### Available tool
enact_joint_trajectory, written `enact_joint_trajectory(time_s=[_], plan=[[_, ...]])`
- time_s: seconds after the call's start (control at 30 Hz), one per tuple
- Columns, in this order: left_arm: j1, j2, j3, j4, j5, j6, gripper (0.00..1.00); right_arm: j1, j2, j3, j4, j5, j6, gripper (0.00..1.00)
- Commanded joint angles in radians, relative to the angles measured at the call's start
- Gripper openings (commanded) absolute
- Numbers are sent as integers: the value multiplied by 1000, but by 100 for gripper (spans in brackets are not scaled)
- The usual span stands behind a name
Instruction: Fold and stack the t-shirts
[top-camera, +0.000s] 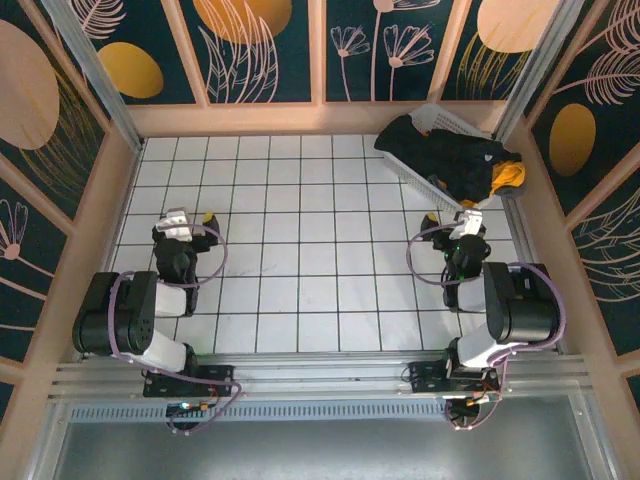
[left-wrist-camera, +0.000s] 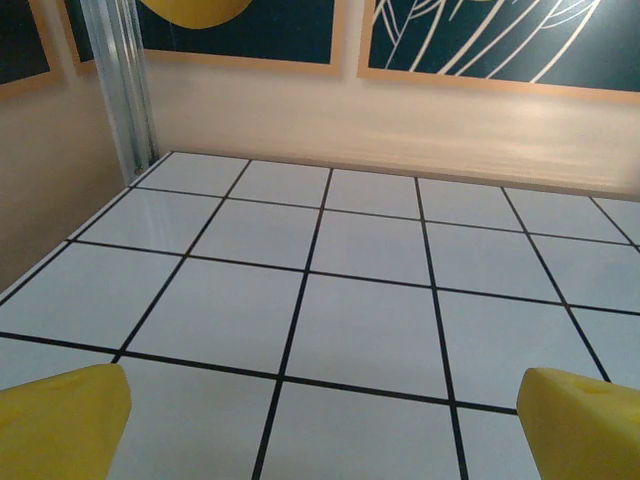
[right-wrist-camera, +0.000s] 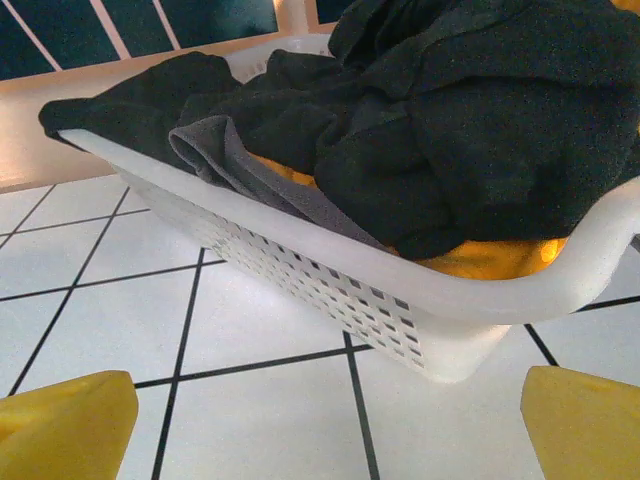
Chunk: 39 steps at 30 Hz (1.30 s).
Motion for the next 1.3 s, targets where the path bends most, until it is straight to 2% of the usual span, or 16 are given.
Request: enact_joint_trajectory(time_s=[0.0, 0.57, 0.63, 0.73, 0.83, 0.87, 0.93, 0.97, 1.03, 1.07, 1.1, 1.17, 1.2, 1.27], plan=[[-3, -2, 14, 6, 17, 17, 99, -6, 8, 10, 22, -17, -10, 99], [-3, -7, 10, 14, 3, 14, 99, -2, -16, 19, -5, -25, -19, 99], [-5, -71, 23, -53, -66, -8, 99, 41, -81, 57, -125, 79, -33, 99], [-14, -225, 95, -283, -208, -54, 99, 106, -228, 91, -258, 204, -58, 99], [-74, -378, 206, -395, -319, -51, 99, 180, -411, 252, -536, 315, -18, 99], [-84, -410, 293, -498, -373, -137, 99, 182, -440, 373, -762, 345, 113, 99], [-84, -409, 543, -941, -438, -491, 99, 133, -419, 659, -1210, 267, 370, 99], [-83, -381, 662, -1143, -421, -569, 99, 111, -381, 746, -1322, 291, 490, 99], [-82, -313, 756, -1226, -407, -651, 99, 28, -309, 859, -1401, 130, 523, 99], [-76, -278, 813, -1267, -374, -703, 99, 12, -266, 932, -1463, 139, 543, 99], [-75, -242, 862, -1275, -288, -704, 99, 12, -219, 1009, -1536, 184, 565, 97], [-86, -175, 953, -1257, -96, -684, 99, -4, -118, 1165, -1648, 180, 584, 94], [-105, -134, 1007, -1274, -29, -679, 99, -10, -57, 1253, -1717, 171, 594, 93], [-168, -68, 1109, -1336, 27, -648, 98, -24, 44, 1384, -1816, 161, 618, 93]])
